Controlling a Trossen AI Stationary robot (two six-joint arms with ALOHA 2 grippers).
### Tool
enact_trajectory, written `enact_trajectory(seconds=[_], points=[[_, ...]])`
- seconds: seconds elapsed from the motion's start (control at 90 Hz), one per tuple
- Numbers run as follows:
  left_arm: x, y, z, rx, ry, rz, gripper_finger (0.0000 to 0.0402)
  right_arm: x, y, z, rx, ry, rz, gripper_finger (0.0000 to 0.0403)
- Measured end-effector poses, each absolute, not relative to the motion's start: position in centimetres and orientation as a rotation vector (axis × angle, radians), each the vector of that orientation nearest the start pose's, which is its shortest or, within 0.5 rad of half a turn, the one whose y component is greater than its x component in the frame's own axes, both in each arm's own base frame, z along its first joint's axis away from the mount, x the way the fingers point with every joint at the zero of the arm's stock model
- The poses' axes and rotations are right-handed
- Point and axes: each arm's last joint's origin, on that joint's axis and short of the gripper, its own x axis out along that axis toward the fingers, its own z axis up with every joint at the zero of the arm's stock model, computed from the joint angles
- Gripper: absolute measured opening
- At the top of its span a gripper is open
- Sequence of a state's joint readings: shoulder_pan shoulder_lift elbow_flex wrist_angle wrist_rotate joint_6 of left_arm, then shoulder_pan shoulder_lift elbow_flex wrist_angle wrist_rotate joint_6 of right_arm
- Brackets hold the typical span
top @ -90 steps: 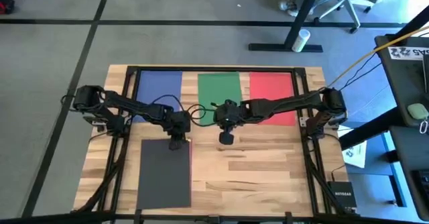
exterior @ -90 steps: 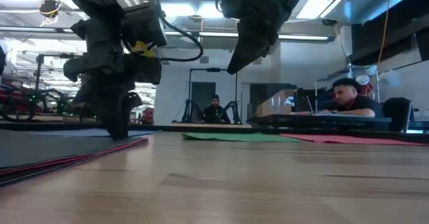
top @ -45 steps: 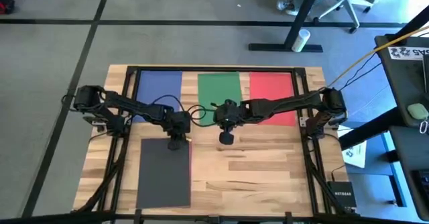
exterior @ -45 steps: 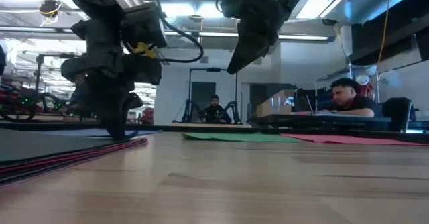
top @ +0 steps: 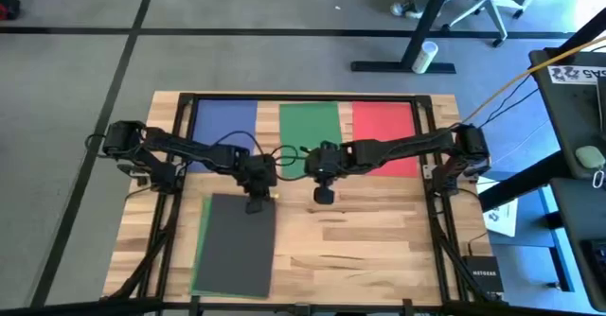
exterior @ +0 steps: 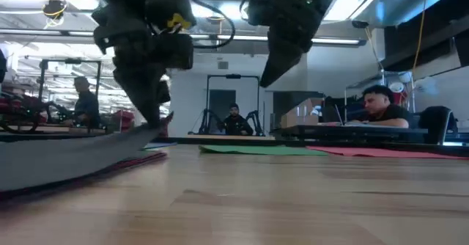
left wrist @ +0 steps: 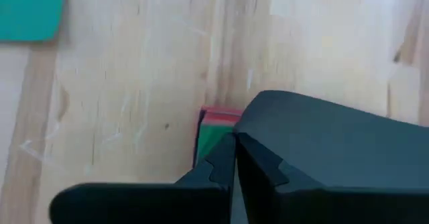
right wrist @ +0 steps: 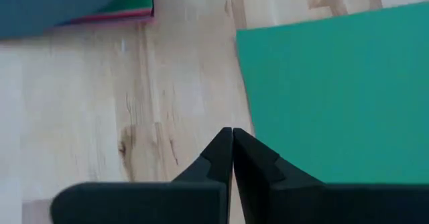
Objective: Organize paper
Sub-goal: Move the black paper to the bottom right of the table
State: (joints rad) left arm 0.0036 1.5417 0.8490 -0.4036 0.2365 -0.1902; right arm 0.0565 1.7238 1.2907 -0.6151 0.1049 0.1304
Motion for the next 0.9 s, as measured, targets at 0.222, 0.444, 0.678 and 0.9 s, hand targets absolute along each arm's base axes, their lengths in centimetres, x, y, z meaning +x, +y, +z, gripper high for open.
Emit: enact_trajectory(seconds=[0.222,0.444,0.678,0.9], points=[[28.9,-0.6,17.7,-0.376,1.052,-0.068,0.0,33.3,3.7,25.4,0.025,1.021,-0.083,0.0],[29.8,-0.5,18.3,-0.413,0.949,-0.064,0.0,29.1,5.0,24.8,0.137,1.0,-0.105,0.0],[30.7,-0.4,18.9,-0.419,0.829,-0.02,0.0,26.1,5.8,21.5,0.37,0.837,-0.146,0.0],[31.1,-0.2,18.5,-0.4,0.814,0.036,0.0,26.7,6.2,20.3,0.591,0.58,-0.18,0.0002]])
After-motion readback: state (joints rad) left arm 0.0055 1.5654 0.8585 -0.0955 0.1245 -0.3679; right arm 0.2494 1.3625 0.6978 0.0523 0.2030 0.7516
